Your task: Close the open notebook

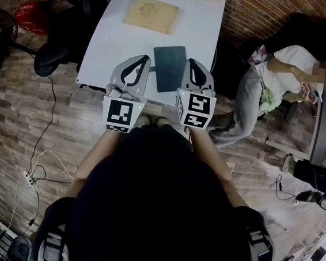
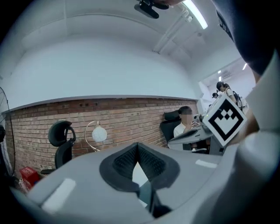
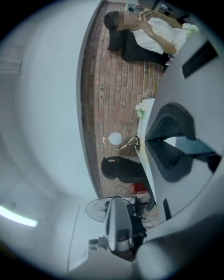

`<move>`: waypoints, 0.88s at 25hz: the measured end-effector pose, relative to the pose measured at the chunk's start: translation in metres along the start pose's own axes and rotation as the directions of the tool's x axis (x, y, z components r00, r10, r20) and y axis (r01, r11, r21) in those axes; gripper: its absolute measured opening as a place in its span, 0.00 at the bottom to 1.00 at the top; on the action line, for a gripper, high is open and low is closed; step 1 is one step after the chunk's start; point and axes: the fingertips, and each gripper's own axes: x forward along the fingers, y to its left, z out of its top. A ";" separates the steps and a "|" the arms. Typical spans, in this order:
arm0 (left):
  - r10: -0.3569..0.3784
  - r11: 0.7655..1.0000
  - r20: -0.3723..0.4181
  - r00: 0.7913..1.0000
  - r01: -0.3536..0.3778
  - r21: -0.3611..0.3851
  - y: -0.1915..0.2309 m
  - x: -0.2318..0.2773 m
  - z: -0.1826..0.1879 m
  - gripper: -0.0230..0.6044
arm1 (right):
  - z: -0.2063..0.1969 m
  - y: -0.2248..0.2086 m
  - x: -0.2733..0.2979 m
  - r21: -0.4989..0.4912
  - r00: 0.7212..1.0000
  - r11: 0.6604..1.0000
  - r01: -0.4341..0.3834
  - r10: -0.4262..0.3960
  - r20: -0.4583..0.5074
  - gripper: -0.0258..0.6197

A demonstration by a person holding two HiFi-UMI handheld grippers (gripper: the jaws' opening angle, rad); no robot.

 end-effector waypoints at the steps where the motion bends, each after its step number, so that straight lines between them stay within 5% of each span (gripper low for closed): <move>1: -0.003 1.000 0.017 1.000 0.003 0.005 -0.003 0.005 0.009 0.03 | 0.014 -0.011 -0.006 0.008 0.999 1.000 0.020 -0.020 0.033 0.06; 6: 0.022 0.999 0.088 0.996 -0.025 0.027 -0.006 0.021 0.057 0.03 | 0.070 -0.056 -0.034 0.038 0.983 0.994 0.098 -0.102 0.152 0.06; 11: 0.062 0.998 0.117 0.991 -0.059 -0.029 -0.001 0.029 0.100 0.03 | 0.108 -0.086 -0.060 0.039 0.963 0.990 0.139 -0.144 0.228 0.06; 22: 0.066 0.998 0.147 0.987 -0.063 -0.031 -0.018 0.031 0.145 0.03 | 0.159 -0.107 -0.101 -0.009 0.927 0.989 0.149 -0.136 0.348 0.06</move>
